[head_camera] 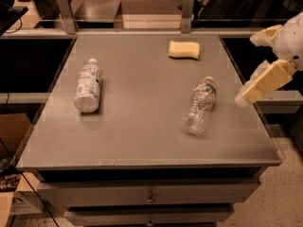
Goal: Pick sponge
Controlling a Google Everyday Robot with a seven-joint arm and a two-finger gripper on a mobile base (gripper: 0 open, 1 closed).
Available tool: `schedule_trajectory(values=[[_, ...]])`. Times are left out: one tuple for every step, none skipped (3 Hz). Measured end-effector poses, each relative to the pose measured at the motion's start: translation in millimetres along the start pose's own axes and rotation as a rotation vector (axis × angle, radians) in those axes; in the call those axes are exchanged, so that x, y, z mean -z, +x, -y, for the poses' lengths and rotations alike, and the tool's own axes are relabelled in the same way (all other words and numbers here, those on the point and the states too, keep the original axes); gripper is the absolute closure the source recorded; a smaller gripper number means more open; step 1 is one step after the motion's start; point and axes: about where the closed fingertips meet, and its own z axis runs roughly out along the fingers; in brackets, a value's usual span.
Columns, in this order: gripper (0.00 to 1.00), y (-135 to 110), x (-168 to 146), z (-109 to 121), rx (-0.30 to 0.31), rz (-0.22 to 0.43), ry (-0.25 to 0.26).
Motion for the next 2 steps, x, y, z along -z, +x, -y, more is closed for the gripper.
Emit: schedule_trajectory(values=[[0.00,-2,-24,15,-0.100,0.059,0.025],[0.00,-10,-55,48,-0.213,0.160,0.097]])
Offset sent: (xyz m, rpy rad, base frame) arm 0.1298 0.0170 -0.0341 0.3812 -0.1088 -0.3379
